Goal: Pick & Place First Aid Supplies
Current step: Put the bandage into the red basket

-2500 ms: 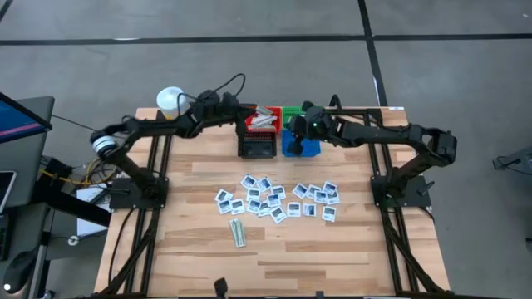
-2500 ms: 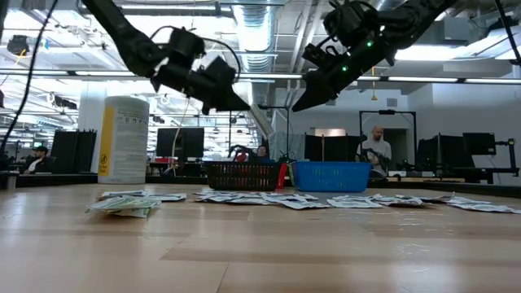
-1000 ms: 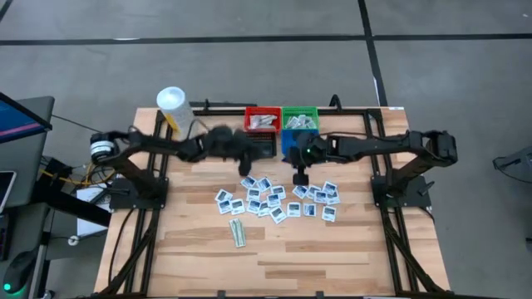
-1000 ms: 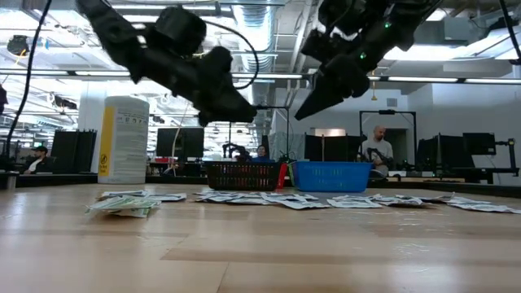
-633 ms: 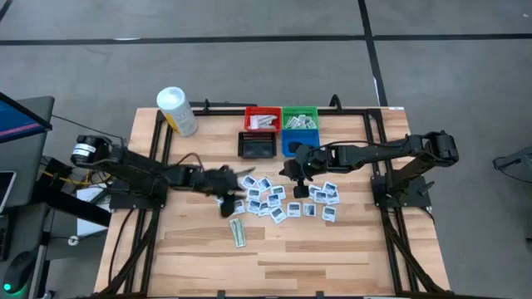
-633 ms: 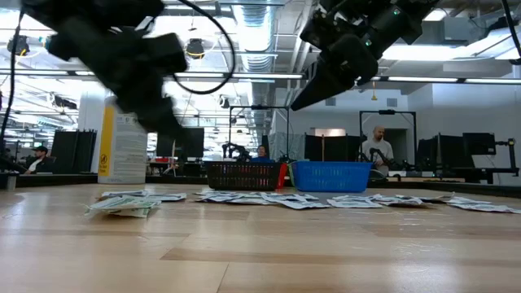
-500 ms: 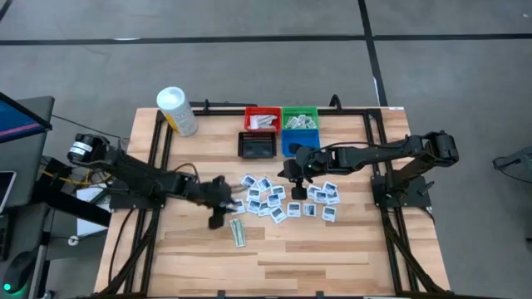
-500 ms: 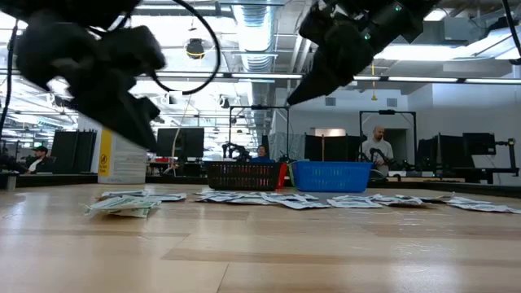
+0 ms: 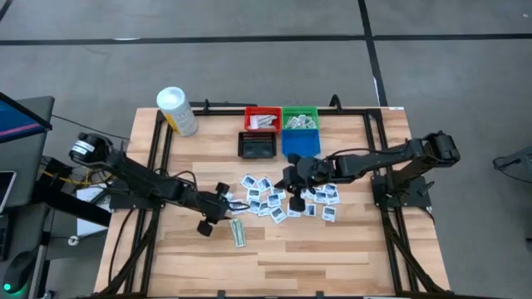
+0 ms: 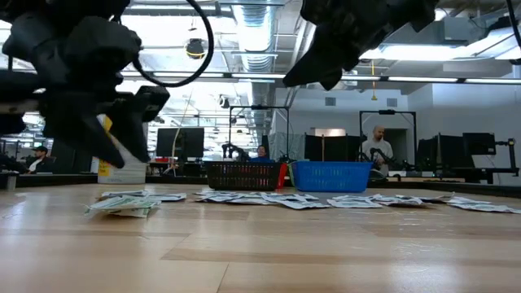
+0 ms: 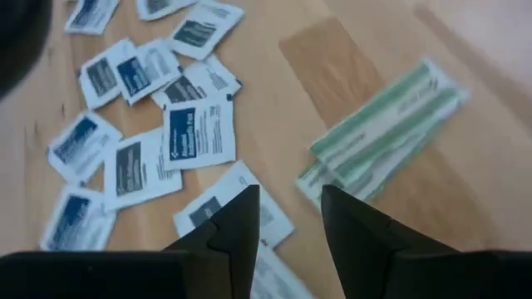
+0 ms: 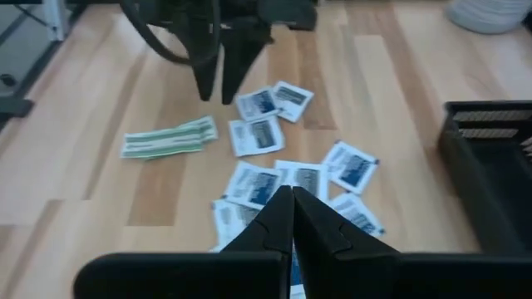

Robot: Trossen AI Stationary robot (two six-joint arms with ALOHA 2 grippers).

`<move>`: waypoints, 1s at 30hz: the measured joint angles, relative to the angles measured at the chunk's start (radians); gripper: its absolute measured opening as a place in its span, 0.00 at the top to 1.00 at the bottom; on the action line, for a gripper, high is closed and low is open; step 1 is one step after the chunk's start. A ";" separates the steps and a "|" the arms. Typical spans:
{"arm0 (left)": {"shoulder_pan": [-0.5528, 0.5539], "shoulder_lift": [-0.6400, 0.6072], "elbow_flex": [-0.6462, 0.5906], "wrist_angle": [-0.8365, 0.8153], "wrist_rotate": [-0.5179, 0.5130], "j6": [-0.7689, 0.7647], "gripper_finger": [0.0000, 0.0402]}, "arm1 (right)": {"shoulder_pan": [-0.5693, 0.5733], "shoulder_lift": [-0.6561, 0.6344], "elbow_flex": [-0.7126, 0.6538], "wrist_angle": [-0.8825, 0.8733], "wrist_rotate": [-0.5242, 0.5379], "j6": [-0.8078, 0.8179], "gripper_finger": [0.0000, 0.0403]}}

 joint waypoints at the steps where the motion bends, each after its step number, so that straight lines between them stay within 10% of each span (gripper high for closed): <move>1: 0.000 0.011 0.000 0.001 0.012 0.040 0.67 | 0.009 0.000 0.000 -0.001 0.000 0.005 1.00; 30: -0.080 0.173 0.002 0.213 0.075 0.115 0.67 | 0.107 0.001 0.000 -0.034 0.077 0.056 1.00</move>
